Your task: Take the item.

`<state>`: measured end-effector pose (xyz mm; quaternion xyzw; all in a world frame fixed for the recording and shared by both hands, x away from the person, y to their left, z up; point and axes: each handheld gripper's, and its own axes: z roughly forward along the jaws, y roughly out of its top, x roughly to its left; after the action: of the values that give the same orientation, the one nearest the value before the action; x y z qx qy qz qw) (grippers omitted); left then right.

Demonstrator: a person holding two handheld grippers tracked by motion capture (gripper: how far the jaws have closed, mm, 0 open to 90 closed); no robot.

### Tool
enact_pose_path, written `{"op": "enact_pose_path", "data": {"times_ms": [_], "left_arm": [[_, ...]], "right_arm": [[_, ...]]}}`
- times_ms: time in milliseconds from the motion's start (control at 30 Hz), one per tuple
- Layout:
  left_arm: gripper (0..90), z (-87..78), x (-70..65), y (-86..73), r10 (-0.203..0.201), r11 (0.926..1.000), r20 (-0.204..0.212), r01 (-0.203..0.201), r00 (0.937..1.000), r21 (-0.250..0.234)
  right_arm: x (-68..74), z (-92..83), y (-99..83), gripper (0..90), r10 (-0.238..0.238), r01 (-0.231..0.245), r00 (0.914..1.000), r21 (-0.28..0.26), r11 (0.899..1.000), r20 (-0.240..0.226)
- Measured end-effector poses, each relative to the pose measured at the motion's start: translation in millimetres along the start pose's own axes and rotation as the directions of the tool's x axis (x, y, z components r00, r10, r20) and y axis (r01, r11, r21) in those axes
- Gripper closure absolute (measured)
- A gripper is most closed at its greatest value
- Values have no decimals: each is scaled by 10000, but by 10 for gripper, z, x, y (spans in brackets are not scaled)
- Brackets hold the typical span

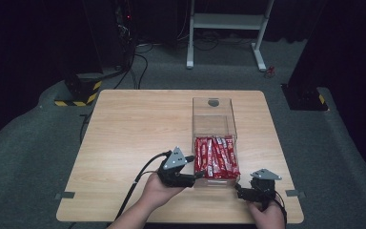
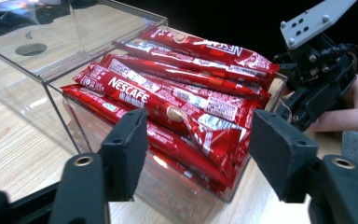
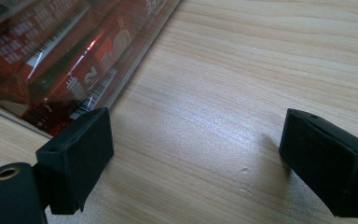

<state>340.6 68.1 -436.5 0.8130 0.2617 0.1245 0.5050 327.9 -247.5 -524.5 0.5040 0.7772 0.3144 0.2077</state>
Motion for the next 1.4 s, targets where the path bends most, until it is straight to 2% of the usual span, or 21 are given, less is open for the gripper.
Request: {"op": "enact_pose_path", "data": {"times_ms": [267, 600, 733, 1267, 1400], "left_arm": [[537, 140, 25, 31, -117, 9998, -336, 122, 9994, 148], [621, 241, 17, 21, -213, 9994, -421, 224, 9989, 254], [656, 285, 7, 7, -231, 9992, -588, 249, 9980, 300], [864, 300, -42, -69, -106, 9995, -497, 120, 9987, 296], [892, 290, -42, -83, -261, 9995, -413, 268, 9988, 179]], "right_arm": [[0, 0, 0, 95, 3, -3, 10000, 1, 10000, -2], [1, 0, 0, 95, 10, -10, 10000, 3, 10000, 2], [2, -1, 0, 94, 24, -24, 10000, 7, 10000, 0], [1, -1, -1, 97, 1, -1, 10000, -2, 10000, -4], [1, -1, -1, 97, 2, -2, 10000, -3, 10000, -7]]}}
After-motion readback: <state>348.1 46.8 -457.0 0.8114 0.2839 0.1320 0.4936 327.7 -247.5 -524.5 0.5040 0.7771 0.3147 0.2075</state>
